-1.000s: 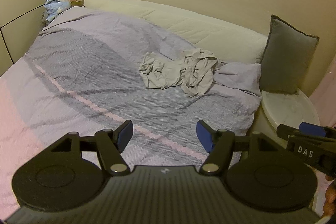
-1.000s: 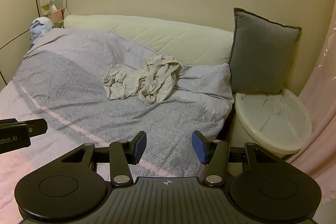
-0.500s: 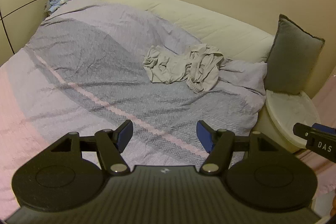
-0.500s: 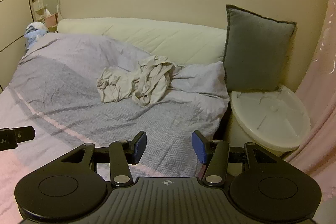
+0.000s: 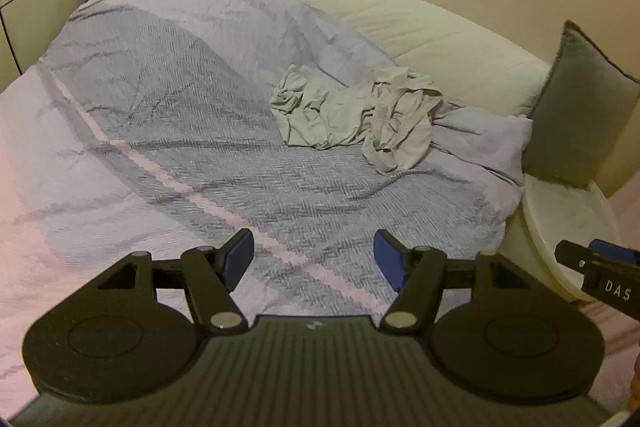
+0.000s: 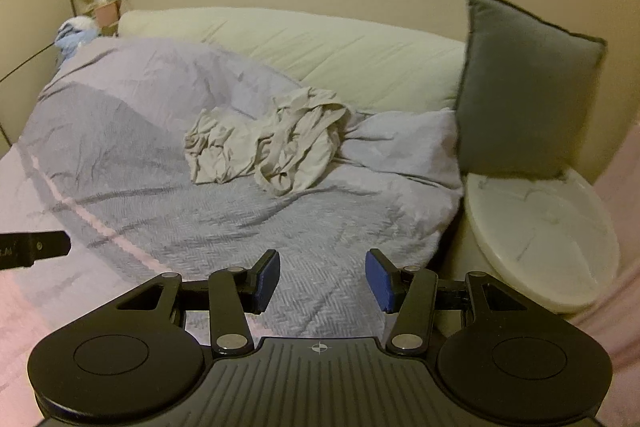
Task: Fold clothes
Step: 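Move both grippers toward the crumpled beige garment on the bed, then grasp the beige garment with the right gripper while the left gripper grasps it too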
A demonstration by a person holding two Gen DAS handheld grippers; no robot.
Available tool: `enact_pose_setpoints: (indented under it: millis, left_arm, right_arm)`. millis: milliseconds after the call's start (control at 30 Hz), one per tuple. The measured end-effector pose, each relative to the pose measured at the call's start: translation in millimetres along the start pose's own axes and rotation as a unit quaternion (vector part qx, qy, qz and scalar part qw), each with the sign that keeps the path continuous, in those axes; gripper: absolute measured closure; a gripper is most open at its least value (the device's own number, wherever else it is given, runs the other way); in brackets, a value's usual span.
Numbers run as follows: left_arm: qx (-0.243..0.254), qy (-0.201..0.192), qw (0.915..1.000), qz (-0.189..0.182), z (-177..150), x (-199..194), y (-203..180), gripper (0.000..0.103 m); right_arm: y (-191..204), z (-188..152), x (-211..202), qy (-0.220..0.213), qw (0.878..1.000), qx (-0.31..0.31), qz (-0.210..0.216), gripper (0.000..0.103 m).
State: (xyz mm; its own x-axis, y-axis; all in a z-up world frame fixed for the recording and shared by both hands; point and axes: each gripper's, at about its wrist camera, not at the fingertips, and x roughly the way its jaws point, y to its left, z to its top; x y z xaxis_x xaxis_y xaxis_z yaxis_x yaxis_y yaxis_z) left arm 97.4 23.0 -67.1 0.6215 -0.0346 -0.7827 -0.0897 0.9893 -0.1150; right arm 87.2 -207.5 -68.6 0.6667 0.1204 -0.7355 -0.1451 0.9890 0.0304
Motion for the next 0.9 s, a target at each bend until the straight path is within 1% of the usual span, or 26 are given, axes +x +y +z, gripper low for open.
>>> enact_pose_setpoints:
  millis: [67,100,200,333,433,567,700,900]
  left_arm:
    - [-0.008,0.010,0.9999,0.005,8.9,20.6,-2.6,0.042]
    - [-0.012,0.018,0.9998,0.006,13.6,32.1,-4.2,0.045]
    - [-0.013,0.037,0.9992,0.007,27.4,67.8,-11.3,0.047]
    - [-0.007,0.054,0.9982,0.025,44.8,114.8,-21.0,0.047]
    - [-0.013,0.068,0.9971,0.031,56.4,143.6,-23.7,0.047]
    - [-0.019,0.082,0.9957,0.037,72.2,180.3,-26.7,0.047]
    - [-0.023,0.093,0.9945,0.040,87.4,217.7,-26.5,0.047]
    - [-0.037,0.114,0.9920,0.041,100.9,275.8,-17.9,0.047]
  right_arm:
    - [-4.2,8.7,23.9,0.009,1.000,-0.013,0.007,0.051]
    - [-6.8,12.7,35.1,0.013,1.000,-0.019,0.010,0.051]
    - [-19.3,25.7,69.6,0.024,0.999,-0.027,0.016,0.051]
    - [-36.6,45.3,121.8,0.053,0.998,-0.029,0.020,0.052]
    - [-46.8,64.7,158.9,0.064,0.997,-0.040,0.025,0.052]
    - [-52.5,86.2,197.5,0.071,0.996,-0.051,0.030,0.051]
    - [-56.2,101.9,235.1,0.087,0.994,-0.046,0.040,0.051]
    - [-52.2,109.5,292.9,0.113,0.990,-0.047,0.064,0.051]
